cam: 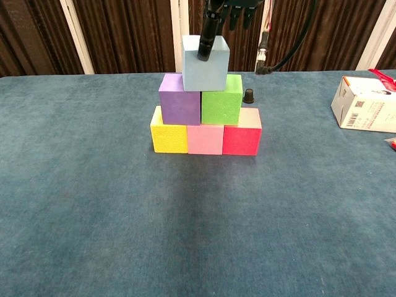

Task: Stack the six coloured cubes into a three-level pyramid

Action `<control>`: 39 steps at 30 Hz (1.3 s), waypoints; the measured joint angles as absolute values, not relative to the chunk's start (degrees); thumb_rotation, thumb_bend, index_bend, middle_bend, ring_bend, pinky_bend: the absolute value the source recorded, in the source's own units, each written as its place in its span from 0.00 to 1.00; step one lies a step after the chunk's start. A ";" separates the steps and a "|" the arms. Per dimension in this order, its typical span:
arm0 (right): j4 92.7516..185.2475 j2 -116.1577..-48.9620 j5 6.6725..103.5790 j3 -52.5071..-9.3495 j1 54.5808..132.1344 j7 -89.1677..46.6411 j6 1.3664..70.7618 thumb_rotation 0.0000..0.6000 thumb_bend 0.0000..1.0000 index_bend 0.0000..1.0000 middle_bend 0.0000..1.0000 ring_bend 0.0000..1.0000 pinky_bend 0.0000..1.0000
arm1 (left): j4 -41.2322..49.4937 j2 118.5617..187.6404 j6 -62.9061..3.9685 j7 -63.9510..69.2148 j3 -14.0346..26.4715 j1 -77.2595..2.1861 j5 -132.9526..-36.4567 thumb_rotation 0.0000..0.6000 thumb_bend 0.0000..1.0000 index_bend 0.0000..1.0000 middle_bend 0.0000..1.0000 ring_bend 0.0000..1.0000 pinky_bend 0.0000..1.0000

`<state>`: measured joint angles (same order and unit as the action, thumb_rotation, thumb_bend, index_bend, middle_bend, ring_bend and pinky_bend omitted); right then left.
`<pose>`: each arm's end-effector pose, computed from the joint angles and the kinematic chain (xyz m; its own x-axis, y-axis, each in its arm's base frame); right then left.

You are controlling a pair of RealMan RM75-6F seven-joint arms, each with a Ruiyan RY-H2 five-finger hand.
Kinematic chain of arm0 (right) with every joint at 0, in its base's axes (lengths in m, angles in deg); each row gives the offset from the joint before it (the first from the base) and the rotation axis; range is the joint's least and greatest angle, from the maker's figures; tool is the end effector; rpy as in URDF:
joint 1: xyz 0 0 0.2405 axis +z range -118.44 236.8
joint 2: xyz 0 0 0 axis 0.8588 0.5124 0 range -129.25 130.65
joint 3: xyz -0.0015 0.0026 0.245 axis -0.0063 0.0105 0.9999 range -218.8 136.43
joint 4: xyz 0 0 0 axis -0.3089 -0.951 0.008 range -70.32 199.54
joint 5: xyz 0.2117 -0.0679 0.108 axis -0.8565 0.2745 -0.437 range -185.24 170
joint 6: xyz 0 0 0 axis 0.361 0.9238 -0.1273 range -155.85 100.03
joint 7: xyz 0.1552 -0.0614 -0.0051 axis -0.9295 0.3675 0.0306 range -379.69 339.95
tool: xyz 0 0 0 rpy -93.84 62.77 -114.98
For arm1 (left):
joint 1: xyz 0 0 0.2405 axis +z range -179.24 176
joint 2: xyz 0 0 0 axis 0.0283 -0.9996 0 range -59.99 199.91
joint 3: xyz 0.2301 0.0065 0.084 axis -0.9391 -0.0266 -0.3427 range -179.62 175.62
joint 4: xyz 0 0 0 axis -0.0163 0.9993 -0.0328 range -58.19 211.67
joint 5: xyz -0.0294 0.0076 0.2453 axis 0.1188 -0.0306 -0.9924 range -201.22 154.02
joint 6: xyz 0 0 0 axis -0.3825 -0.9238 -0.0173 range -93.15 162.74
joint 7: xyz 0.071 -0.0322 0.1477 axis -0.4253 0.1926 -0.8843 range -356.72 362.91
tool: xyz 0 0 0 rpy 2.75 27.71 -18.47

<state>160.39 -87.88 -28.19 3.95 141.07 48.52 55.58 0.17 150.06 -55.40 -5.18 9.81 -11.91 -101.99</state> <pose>0.1027 -0.3971 0.0108 0.3144 -0.4283 0.8472 -0.9212 0.0778 0.3812 -0.3204 0.2692 0.1073 0.4817 -0.2553 0.8384 0.8761 0.1155 -0.4682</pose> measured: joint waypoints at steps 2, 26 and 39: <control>160.83 -87.56 -28.70 4.11 141.03 48.79 55.88 1.00 0.35 0.17 0.14 0.00 0.00 | 0.13 150.05 -55.46 -5.16 9.82 -11.90 -102.02 1.00 0.36 0.05 0.00 0.00 0.00; 167.26 -83.49 -29.93 5.97 140.31 48.90 59.60 1.00 0.35 0.14 0.11 0.00 0.00 | 0.55 149.84 -55.04 -4.53 9.09 -12.12 -103.07 1.00 0.36 0.05 0.00 0.00 0.00; 187.20 -73.08 -21.17 8.66 129.77 39.60 61.05 1.00 0.35 0.14 0.11 0.00 0.00 | -0.41 149.54 -53.81 -4.93 8.07 -12.19 -103.49 1.00 0.36 0.05 0.00 0.00 0.00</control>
